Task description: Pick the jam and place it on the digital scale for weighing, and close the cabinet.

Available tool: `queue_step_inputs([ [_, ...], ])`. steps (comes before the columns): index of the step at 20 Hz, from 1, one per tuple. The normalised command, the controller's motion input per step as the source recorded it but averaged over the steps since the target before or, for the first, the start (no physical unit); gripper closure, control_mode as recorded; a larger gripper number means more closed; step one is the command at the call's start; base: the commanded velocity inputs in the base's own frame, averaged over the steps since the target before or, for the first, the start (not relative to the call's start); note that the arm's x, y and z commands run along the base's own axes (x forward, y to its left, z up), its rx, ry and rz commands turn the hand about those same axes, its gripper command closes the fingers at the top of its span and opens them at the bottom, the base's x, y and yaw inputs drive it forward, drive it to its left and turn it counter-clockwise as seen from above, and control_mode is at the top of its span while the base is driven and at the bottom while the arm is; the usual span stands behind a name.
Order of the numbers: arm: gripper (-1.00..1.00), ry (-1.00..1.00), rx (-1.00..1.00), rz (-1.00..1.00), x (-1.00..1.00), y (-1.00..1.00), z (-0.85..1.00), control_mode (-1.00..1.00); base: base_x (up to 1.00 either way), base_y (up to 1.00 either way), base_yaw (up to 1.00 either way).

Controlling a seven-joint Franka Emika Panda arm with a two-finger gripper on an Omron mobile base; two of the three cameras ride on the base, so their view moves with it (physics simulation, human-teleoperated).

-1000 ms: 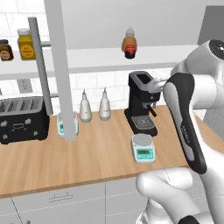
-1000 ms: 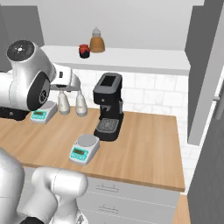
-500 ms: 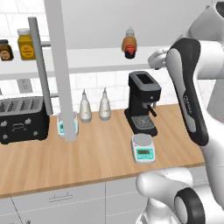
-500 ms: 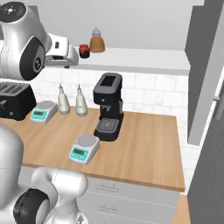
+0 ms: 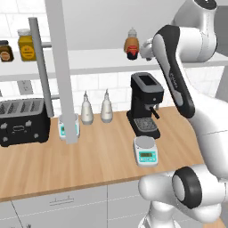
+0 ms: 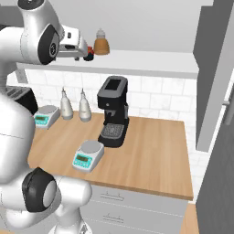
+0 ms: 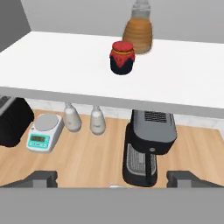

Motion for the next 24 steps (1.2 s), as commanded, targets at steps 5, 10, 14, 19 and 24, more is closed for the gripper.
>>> queue_step_inputs([
  [5, -1.0, 0.0, -0.01, 0.0, 0.69, 0.25, -0.14, -1.0, 0.0, 0.0, 0.0],
  [10, -1.0, -0.05, 0.0, -0.01, 0.64, 0.07, -0.14, -1.0, 0.0, 0.0, 0.0],
  [14, -1.0, 0.01, 0.0, -0.03, 0.62, 0.0, -0.07, -1.0, 0.0, 0.0, 0.0],
  [19, -1.0, 0.06, 0.0, -0.02, 0.67, 0.0, -0.02, -1.0, 0.0, 0.0, 0.0],
  [24, -1.0, 0.02, 0.0, -0.01, 0.64, 0.0, 0.0, -1.0, 0.0, 0.0, 0.0],
])
